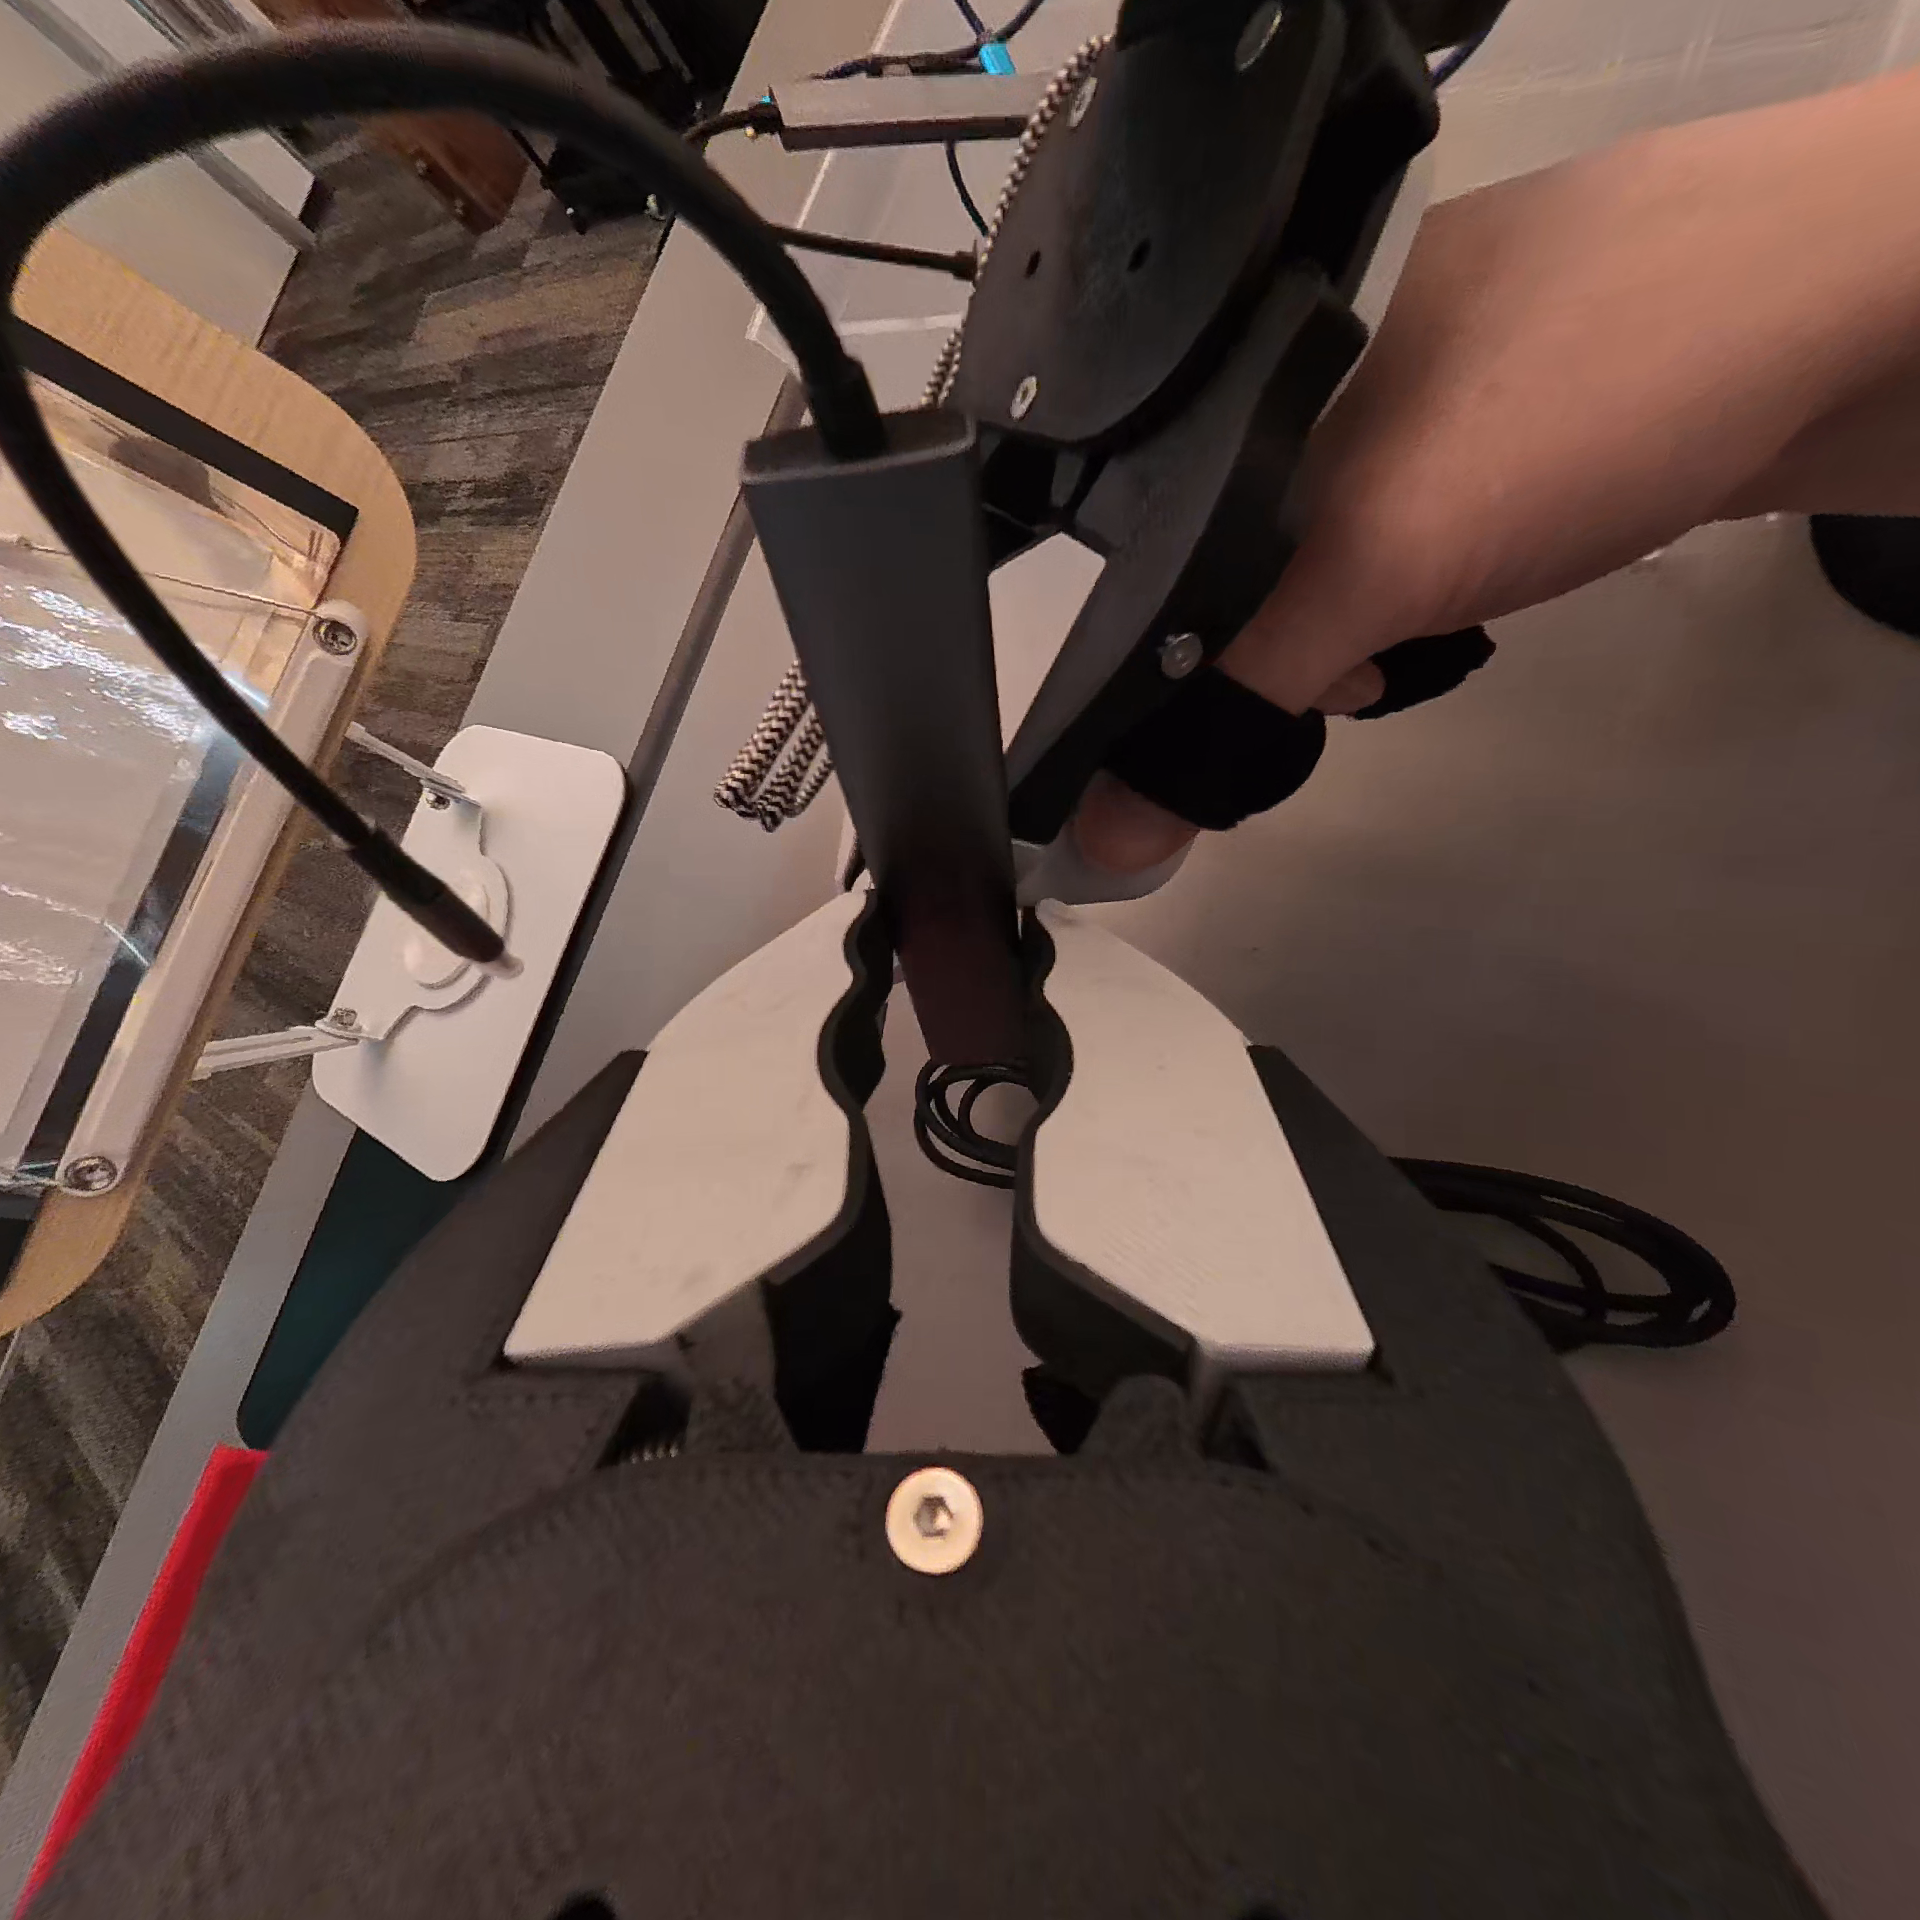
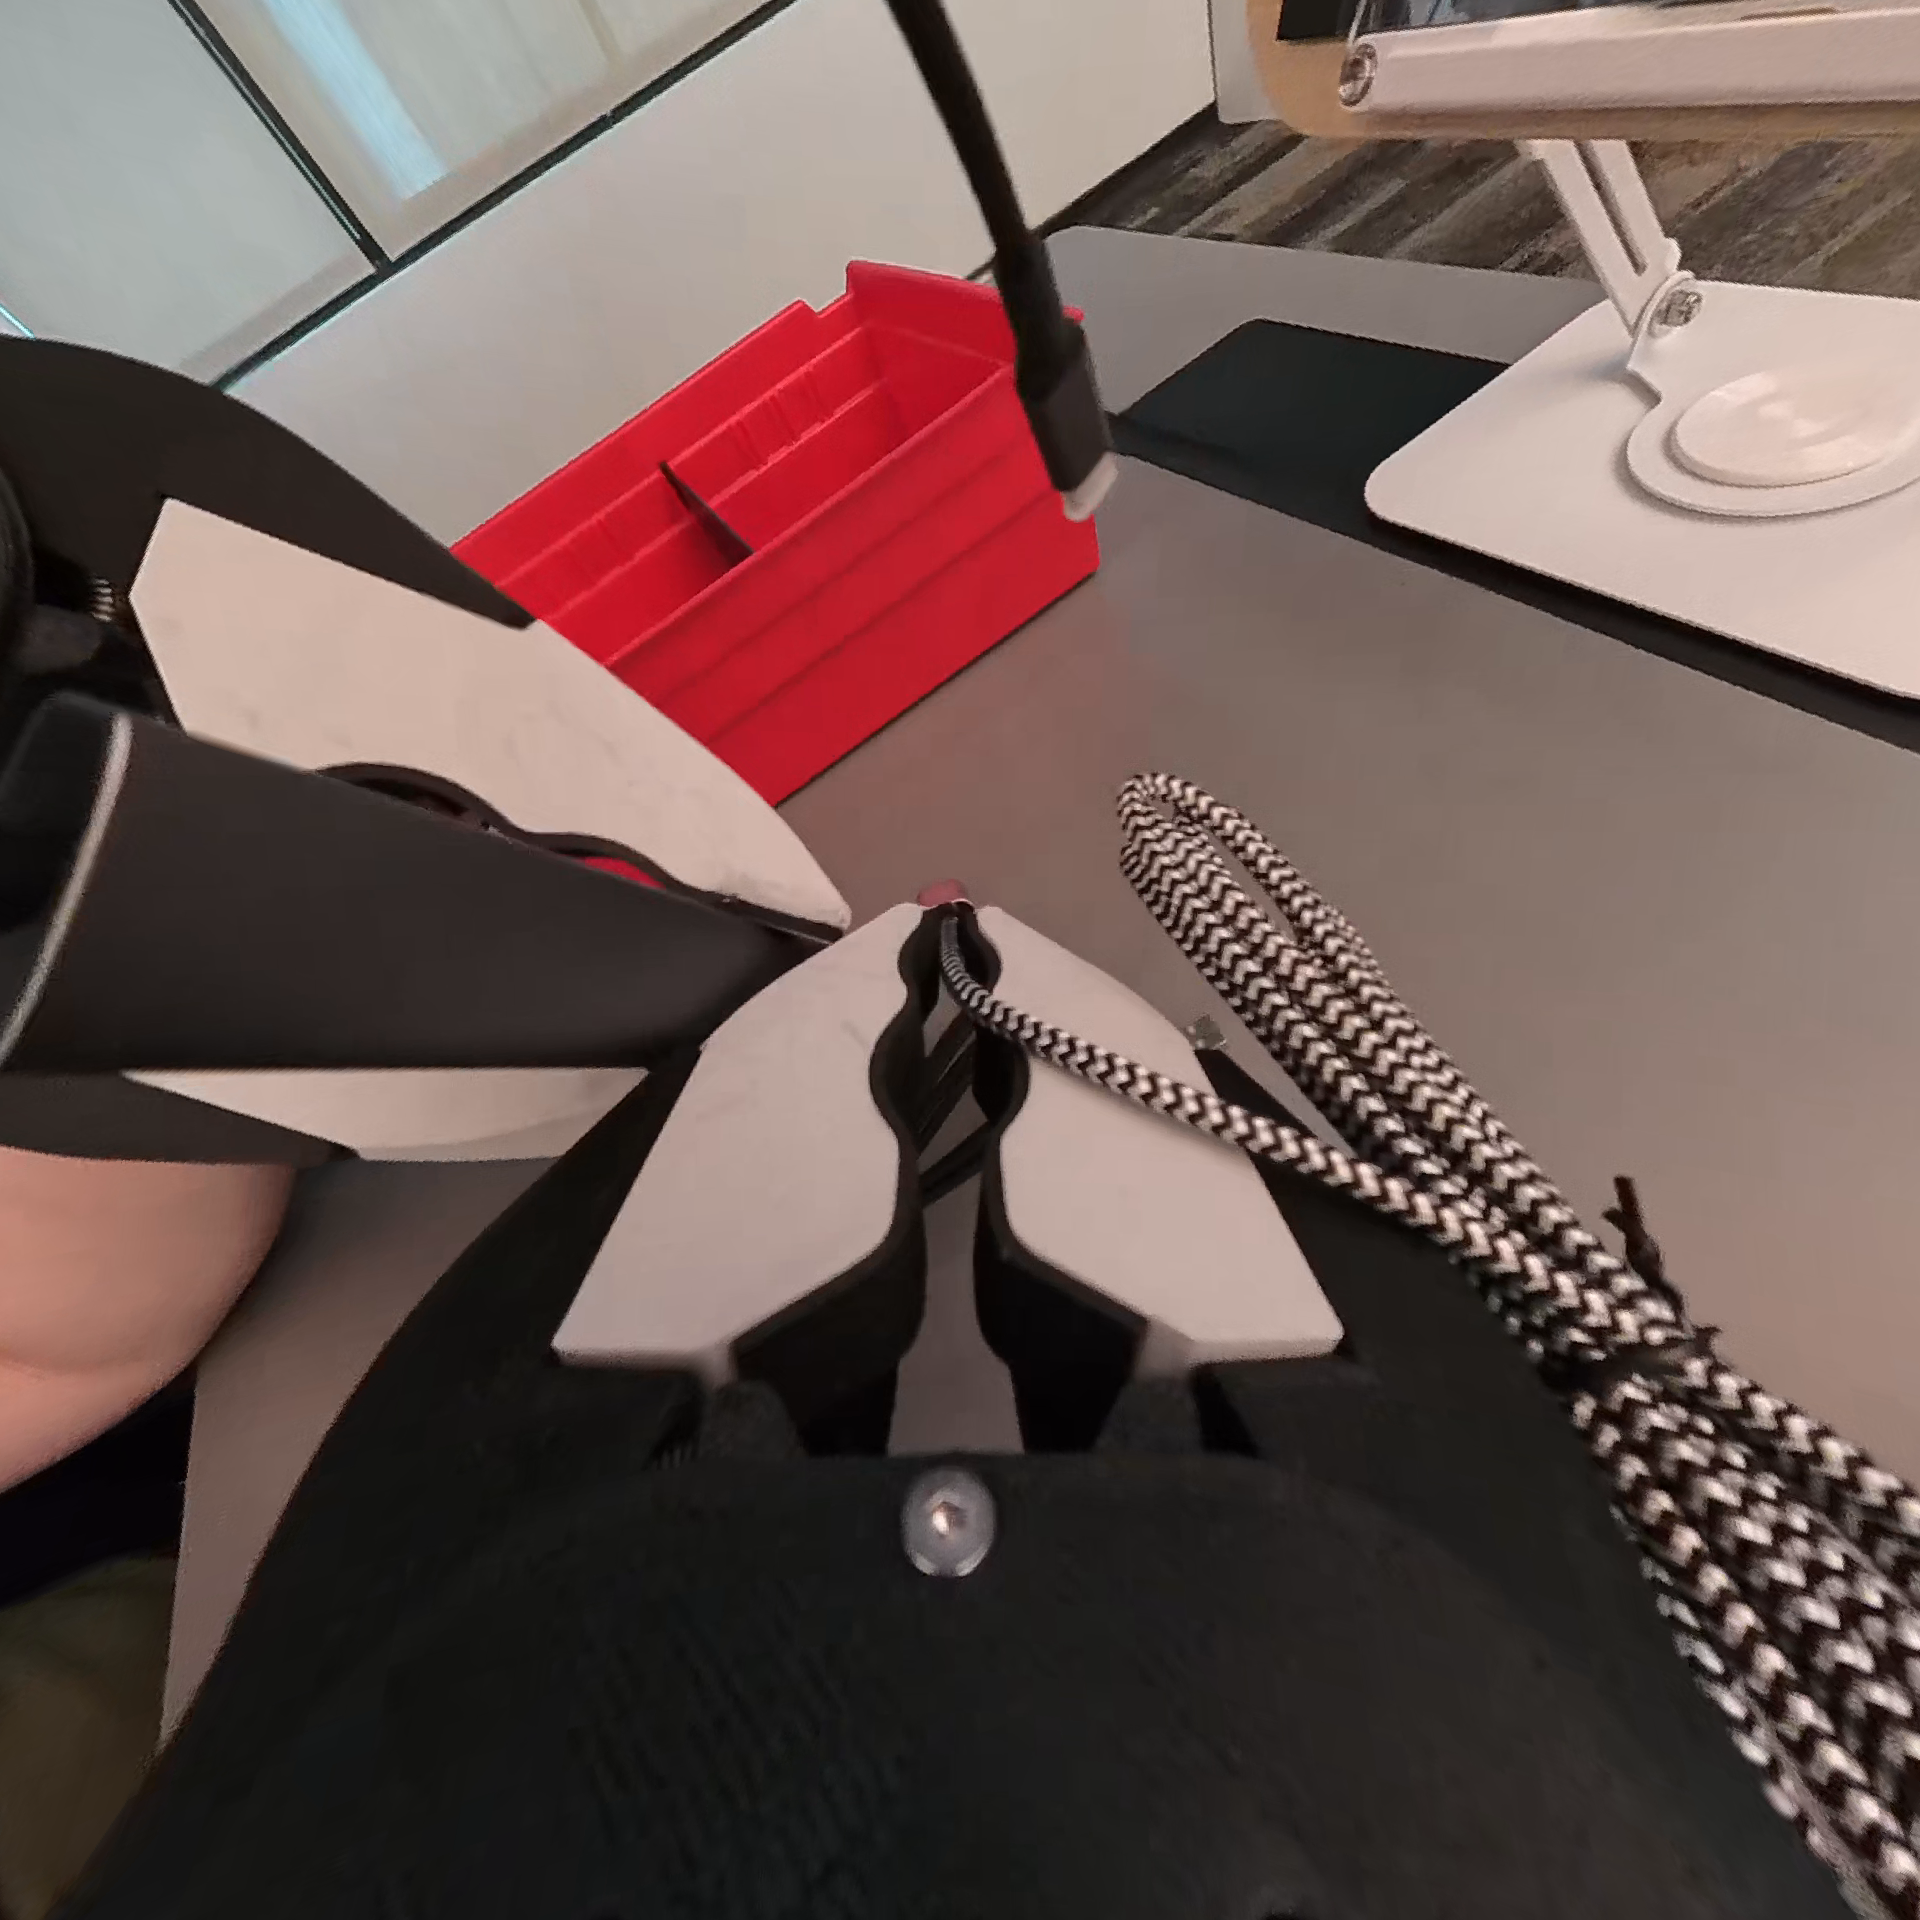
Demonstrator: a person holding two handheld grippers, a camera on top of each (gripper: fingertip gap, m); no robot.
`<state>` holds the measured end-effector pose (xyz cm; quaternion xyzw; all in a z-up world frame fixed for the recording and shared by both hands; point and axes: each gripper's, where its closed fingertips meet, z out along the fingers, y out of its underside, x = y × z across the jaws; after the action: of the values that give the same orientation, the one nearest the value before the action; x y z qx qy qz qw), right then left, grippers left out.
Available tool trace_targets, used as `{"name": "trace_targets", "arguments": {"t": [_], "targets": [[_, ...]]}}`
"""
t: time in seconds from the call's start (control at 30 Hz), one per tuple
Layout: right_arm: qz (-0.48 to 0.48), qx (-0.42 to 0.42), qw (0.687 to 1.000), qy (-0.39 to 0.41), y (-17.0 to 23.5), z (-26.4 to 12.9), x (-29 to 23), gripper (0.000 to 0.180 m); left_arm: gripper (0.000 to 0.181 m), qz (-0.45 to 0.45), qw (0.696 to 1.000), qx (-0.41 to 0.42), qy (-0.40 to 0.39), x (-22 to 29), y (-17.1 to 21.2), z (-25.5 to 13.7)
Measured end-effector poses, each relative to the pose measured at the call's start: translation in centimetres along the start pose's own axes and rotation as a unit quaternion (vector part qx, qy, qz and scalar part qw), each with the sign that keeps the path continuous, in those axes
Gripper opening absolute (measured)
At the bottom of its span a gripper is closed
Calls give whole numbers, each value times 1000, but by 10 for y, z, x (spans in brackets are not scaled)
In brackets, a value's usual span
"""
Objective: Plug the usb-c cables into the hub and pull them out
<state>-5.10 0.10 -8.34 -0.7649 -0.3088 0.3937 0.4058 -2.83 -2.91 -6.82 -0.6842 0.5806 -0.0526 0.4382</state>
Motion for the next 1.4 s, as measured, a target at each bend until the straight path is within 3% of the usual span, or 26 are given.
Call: {"name": "trace_targets", "arguments": {"t": [0.27,0.53,0.67,0.87,1.23,1.4], "targets": [[27,27,999,-20,-6,-2,0,3,23,2,1000,10,-21,-5,-7,-1],[-77,111,988,76,-41,-31,15,3,23,-182,977,110,-16,-50,-6,-41],[-116,191,972,71,-70,-54,-4,3,22,-267,955,129,-17,-73,14,-52],[-176,263,948,26,-90,-70,-46,3,22,-298,944,141,22,-72,21,-47],[-443,241,859,85,-87,-82,-77,4,22,-284,943,88,152,-26,13,-37],[-531,210,812,120,-79,-80,-79,4,22,-287,942,54,162,-18,16,-32]]}}
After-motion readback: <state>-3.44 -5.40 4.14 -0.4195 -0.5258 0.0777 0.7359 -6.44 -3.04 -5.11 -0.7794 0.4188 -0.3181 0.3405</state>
